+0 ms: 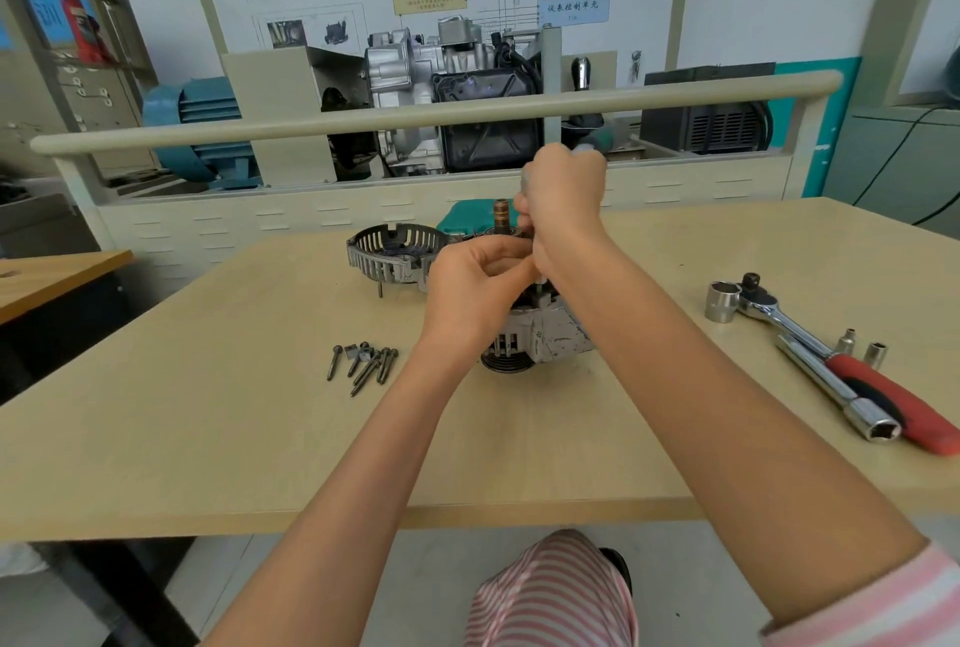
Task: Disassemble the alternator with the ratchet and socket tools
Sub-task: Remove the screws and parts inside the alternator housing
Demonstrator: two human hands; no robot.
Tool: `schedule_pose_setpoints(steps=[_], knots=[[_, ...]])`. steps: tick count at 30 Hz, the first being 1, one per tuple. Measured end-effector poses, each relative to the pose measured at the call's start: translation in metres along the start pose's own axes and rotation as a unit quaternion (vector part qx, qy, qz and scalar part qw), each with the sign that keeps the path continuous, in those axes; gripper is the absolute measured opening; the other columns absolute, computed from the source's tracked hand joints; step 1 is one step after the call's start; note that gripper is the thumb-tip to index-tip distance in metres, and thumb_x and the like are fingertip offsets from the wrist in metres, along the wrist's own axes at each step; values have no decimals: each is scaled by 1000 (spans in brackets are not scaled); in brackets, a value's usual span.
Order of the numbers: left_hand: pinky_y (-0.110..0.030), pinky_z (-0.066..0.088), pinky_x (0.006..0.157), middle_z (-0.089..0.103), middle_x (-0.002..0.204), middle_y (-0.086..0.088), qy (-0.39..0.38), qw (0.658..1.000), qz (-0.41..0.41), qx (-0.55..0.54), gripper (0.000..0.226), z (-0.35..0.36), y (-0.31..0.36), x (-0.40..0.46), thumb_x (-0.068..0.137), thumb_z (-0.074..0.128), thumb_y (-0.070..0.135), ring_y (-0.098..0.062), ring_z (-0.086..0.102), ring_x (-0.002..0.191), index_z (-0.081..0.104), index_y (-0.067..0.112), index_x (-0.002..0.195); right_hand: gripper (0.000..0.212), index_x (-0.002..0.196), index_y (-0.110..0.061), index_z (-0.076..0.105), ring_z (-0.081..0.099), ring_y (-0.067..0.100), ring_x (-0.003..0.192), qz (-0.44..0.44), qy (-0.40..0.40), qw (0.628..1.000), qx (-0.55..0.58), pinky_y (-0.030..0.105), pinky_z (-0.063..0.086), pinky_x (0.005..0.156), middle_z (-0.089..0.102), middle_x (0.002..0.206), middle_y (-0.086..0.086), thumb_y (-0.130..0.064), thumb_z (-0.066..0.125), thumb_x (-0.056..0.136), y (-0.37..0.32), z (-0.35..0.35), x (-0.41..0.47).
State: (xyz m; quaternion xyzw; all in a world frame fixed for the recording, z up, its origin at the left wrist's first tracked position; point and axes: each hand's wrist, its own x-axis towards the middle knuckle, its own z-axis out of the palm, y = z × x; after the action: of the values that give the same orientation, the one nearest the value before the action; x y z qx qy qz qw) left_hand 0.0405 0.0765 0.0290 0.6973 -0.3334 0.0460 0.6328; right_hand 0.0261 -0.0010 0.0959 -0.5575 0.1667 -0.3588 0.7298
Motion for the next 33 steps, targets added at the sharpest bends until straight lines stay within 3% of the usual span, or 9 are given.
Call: schedule_pose_setpoints(steps=[7, 9, 12, 14, 18, 21, 23, 28, 33], knots=[[-8, 46, 63, 70, 67, 11, -44, 999, 16, -25, 8, -4, 3, -3, 82, 70, 11, 3, 64, 67, 71, 18, 81, 19, 101, -7, 49, 24, 3, 30, 153, -282, 947, -5, 16, 20, 31, 43, 49, -8, -10, 31, 97, -20, -21, 5], [-9, 48, 64, 70, 70, 11, -34, 999, 19, -33, 11, -4, 2, -4, 82, 70, 8, 1, 66, 68, 70, 19, 81, 19, 104, -7, 47, 24, 4, 32, 128, -224, 966, 1, 16, 19, 32, 42, 52, -6, -9, 30, 96, -15, -14, 3], [-15, 53, 69, 72, 77, 4, -7, 1000, 22, -18, 14, -1, -1, -3, 81, 68, 4, -3, 68, 73, 72, 15, 89, 14, 108, -12, 35, 32, 7, 48, -10, -12, 1000, 26, 17, 26, 41, 44, 72, 2, -8, 27, 97, 1, 0, -4], [-17, 53, 71, 72, 79, 0, -10, 1000, 19, -6, 13, 0, -1, -2, 81, 68, 5, -6, 68, 74, 72, 12, 92, 13, 107, -15, 30, 35, 7, 56, -37, 31, 998, 44, 16, 30, 44, 43, 87, 6, -8, 27, 97, 5, 1, -4], [-10, 48, 67, 73, 76, -2, -27, 1000, 11, 2, 5, -3, 1, -2, 82, 70, 12, -3, 65, 71, 71, 11, 86, 17, 102, -9, 44, 25, 4, 31, 114, -176, 978, -2, 16, 18, 30, 43, 54, -4, -7, 30, 94, -14, -12, 4], [-9, 48, 67, 71, 77, 3, -44, 999, 9, -25, 8, -4, 2, -3, 82, 69, 9, 0, 66, 72, 71, 15, 86, 18, 102, -6, 50, 22, 2, 30, 147, -313, 938, 5, 15, 16, 30, 43, 51, -9, -12, 34, 97, -18, -19, 5], [-11, 51, 69, 72, 79, -1, -26, 999, 3, -31, 11, -3, 3, -2, 80, 71, 6, -3, 67, 73, 72, 13, 88, 18, 104, -5, 50, 24, 2, 31, 119, -263, 957, 15, 15, 17, 30, 43, 54, -7, -11, 34, 98, -13, -15, 4], [-19, 54, 73, 73, 83, -3, 1, 1000, 5, 21, 15, 2, 3, -2, 81, 68, 7, -7, 67, 76, 73, 11, 95, 31, 129, -6, 33, 32, 2, 54, -32, 24, 996, 81, 13, 28, 45, 37, 79, -2, -9, 26, 98, 7, 0, 2], [-12, 49, 67, 73, 77, -8, -42, 999, 5, 8, 5, -5, 5, -2, 83, 69, 11, -6, 64, 71, 72, 10, 87, 17, 99, -6, 48, 22, 3, 28, 137, -248, 958, 29, 15, 15, 29, 41, 55, -4, -9, 31, 97, -16, -18, 5]])
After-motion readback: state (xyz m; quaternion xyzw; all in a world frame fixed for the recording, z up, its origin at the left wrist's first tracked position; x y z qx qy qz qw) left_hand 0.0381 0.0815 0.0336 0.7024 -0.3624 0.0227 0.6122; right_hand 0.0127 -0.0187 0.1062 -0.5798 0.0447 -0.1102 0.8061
